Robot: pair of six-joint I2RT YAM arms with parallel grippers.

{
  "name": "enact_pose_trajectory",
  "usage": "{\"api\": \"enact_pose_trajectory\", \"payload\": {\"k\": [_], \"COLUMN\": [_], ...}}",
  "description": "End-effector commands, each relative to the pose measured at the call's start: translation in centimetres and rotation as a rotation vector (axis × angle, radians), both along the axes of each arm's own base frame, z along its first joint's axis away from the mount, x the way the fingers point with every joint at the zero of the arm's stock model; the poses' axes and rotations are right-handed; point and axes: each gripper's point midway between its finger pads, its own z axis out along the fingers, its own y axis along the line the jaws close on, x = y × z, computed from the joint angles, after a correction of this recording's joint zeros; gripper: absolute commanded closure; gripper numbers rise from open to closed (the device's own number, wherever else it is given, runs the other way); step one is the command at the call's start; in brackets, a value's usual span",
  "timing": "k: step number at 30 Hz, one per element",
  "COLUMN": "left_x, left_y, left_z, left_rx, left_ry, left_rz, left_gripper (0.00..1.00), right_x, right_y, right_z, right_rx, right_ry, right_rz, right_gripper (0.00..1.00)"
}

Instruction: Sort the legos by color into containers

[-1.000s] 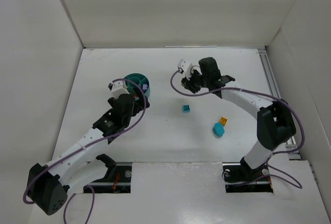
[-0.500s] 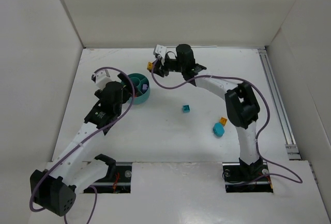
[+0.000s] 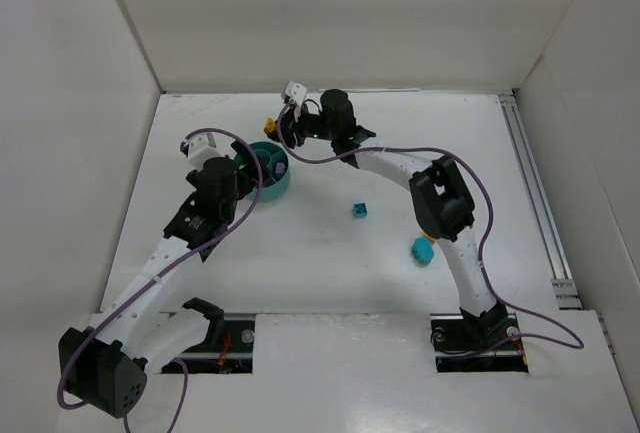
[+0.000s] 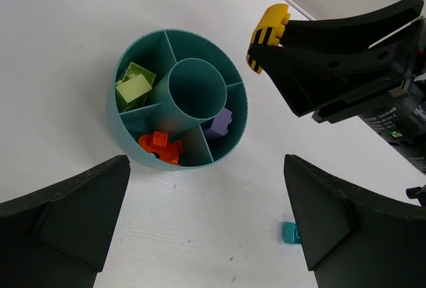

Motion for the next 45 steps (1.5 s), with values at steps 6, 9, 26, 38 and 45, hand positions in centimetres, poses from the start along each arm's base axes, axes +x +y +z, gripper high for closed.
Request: {"api": "enact_pose_trajectory", "payload": {"k": [6, 9, 26, 38, 45], "left_x": [0.1, 0.1, 0.3, 0.3, 0.3], "left_y": [0.4, 0.4, 0.1, -0.2, -0.4], "left_z": [0.8, 0.8, -0.3, -0.3, -0.3], "left_rx": [-0.002, -0.002, 0.006, -0.001, -0.004], "left_ry": [-0.044, -0.044, -0.017, -0.014, -0.013], "left_rz": [0.010, 0.010, 0.002, -0.015, -0.024], "left_gripper": [0.00, 0.00, 0.00, 0.00, 0.00], "right_x": [0.0, 0.2, -1.5, -2.2, -2.7], "right_y": [2.5, 2.7, 3.6, 3.6, 3.4], "right_z": [1.2, 0.3, 0.3, 0.0, 0.7], "right_rx": [0.086, 0.084, 0.084, 0.081, 0.091], "right_ry": [0.022, 0.039, 0.068, 0.086, 0.087], "right_rz": [-0.002, -0.003, 0.046, 0.073, 0.083], "right_gripper": [0.67, 0.65, 0.59, 0.52, 0.43]}}
